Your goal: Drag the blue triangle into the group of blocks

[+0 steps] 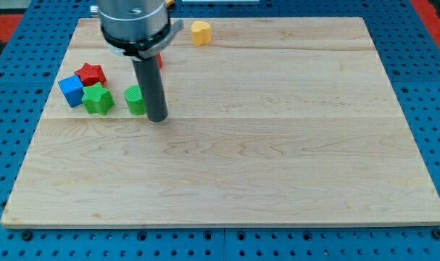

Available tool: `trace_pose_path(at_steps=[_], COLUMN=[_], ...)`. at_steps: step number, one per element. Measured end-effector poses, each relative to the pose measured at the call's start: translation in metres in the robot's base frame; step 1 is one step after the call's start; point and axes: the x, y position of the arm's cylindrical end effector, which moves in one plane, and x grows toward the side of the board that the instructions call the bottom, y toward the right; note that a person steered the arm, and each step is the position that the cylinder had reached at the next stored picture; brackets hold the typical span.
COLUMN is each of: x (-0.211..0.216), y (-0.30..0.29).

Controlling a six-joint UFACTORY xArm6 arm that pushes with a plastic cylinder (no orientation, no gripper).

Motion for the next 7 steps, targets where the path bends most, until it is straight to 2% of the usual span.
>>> trace_pose_path(at_steps=[2,3,4,5,6,7], x=[-0.028,-0.019,-0.043,-0.095,-0.129,-0.138], y=[-0.037,0.021,0.100,0.114,0.081,0.051])
